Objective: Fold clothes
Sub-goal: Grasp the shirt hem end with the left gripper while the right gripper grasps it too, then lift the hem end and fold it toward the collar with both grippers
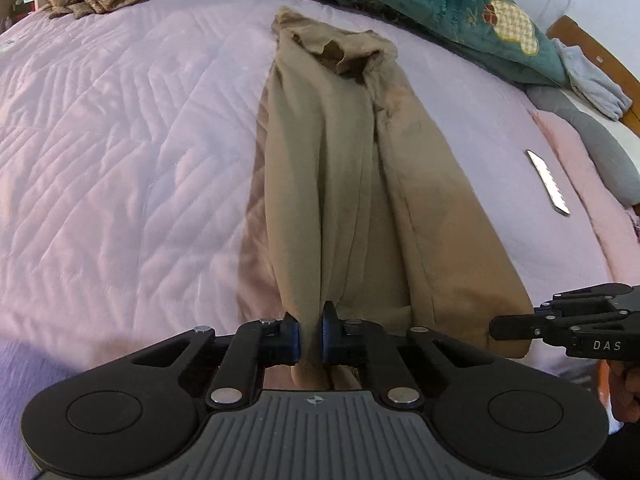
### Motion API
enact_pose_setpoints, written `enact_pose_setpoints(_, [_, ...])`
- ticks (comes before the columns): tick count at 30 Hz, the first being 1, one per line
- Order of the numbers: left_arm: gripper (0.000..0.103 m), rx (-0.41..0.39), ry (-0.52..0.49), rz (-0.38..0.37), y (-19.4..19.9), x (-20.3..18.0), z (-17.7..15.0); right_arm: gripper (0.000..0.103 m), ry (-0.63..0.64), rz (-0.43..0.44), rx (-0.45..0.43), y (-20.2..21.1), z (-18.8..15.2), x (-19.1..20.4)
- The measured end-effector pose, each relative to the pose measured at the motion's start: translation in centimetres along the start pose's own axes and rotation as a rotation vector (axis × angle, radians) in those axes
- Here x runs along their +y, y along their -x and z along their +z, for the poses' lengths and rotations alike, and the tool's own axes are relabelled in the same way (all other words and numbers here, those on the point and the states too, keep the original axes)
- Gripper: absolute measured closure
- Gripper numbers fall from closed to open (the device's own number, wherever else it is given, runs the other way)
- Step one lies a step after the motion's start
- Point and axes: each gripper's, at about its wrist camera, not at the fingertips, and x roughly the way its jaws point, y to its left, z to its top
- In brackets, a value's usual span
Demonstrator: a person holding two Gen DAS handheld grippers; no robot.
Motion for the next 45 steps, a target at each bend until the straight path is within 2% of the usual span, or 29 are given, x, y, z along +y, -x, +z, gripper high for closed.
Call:
enact_pose_setpoints(2, [0.093,-0.019,0.016,-0.002,1.8,-0.5,0.5,0.097,-0.005,0.022,0.017,1.5,-0.1,0.6])
enact_pose_setpoints(4, [0.093,-0.042,0.023,-0.004,3.2,-1.0,1.6,0.097,0.000,0.038,0.007,3.1,1.2,1.0])
enact_pose_setpoints(9, [0.093,-0.132,-0.003,-0.018,3.2,-2.4,9.4,0.098,0.025,0.064,-0.096,5.4,8.4,-0.5])
enact_pose_setpoints(12, [0.093,-0.166,-0.022,0.001,1.4,-3.3,13.9,0.098,0.024,0.063,-0.150,5.2,13.1,-3.5])
enact_pose_setpoints(14, [0.093,-0.188,0.003,0.002,0.0,-3.6,16.5,0.098,0.028,0.056,-0.163,4.6,15.9,-5.7])
enact_pose_setpoints(17, [0.093,-0.179,0.013,0.016,-3.3,-4.2,19.8,0.098,0.034,0.045,-0.164,3.5,19.5,-8.9])
enact_pose_setpoints(22, [0.093,-0.184,0.020,0.011,-9.2,-4.5,25.9,0.098,0.027,0.023,-0.216,1.1,24.0,-13.0])
enact_pose_setpoints(25, [0.093,-0.156,0.033,0.017,-13.0,-3.5,28.4,0.098,-0.006,0.011,-0.222,-1.0,26.0,-15.5])
enact_pose_setpoints(28, [0.089,-0.116,0.052,0.059,-16.1,-2.6,29.2,0.097,-0.032,0.017,-0.189,-3.5,27.1,-16.9])
enact_pose_setpoints(30, [0.084,-0.097,0.098,0.060,-17.3,-1.8,29.4,0.094,-0.053,0.018,-0.166,-4.9,27.6,-17.8])
enact_pose_setpoints(32, [0.068,-0.070,0.158,0.063,-17.8,-0.7,29.4,0.094,-0.078,0.007,-0.145,-5.8,27.7,-18.4])
enact_pose_setpoints(34, [0.067,-0.098,0.183,0.038,-17.3,-0.4,29.3,0.093,-0.123,0.017,-0.145,-5.7,27.5,-18.9])
enact_pose_setpoints(36, [0.064,-0.171,0.159,0.012,-15.8,-0.9,29.5,0.091,-0.159,0.041,-0.174,-4.8,27.2,-19.3])
enact_pose_setpoints(39, [0.050,-0.243,0.119,0.002,-13.6,-1.6,30.1,0.090,-0.195,0.072,-0.221,-3.4,27.4,-19.3])
enact_pose_setpoints(42, [0.047,-0.238,0.111,-0.002,-11.9,-1.4,29.5,0.079,-0.200,0.079,-0.283,-1.5,27.8,-18.9])
enact_pose_setpoints(44, [0.045,-0.221,0.115,-0.011,-10.9,-1.1,28.7,0.064,-0.217,0.066,-0.311,-0.2,27.8,-18.9])
enact_pose_setpoints(45, [0.045,-0.212,0.117,-0.015,-10.4,-1.0,28.2,0.061,-0.213,0.057,-0.310,0.4,27.5,-18.7])
